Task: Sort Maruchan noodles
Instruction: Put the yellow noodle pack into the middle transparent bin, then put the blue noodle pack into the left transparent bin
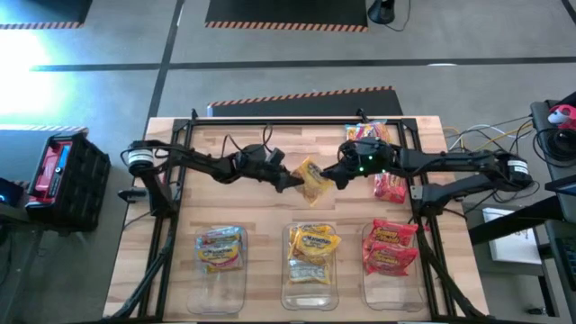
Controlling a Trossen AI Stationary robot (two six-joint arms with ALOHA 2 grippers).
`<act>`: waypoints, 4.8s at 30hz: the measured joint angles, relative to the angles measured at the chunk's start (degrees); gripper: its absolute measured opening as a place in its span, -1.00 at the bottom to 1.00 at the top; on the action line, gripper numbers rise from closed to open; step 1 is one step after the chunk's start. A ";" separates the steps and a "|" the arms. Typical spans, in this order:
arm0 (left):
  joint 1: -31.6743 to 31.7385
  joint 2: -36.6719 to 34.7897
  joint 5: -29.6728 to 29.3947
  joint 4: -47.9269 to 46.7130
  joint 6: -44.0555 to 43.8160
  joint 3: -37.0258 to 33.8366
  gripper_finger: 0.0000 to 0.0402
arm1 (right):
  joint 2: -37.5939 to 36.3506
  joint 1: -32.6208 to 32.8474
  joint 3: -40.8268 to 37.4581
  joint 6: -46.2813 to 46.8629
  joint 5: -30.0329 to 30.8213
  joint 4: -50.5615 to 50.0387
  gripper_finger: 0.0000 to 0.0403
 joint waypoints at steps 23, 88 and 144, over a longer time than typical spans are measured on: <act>-18.41 -17.41 -17.73 -13.04 0.24 -0.28 -0.40 | -1.59 -0.02 0.00 -0.50 -6.21 17.24 -0.28; -44.20 7.66 -39.02 -59.83 -34.97 34.18 -0.31 | -1.42 1.75 -0.02 -17.76 -5.66 -20.30 -0.28; -5.04 6.35 -10.47 -70.87 28.60 43.75 -0.31 | 8.84 -26.69 -0.07 -14.32 18.54 -18.46 -0.28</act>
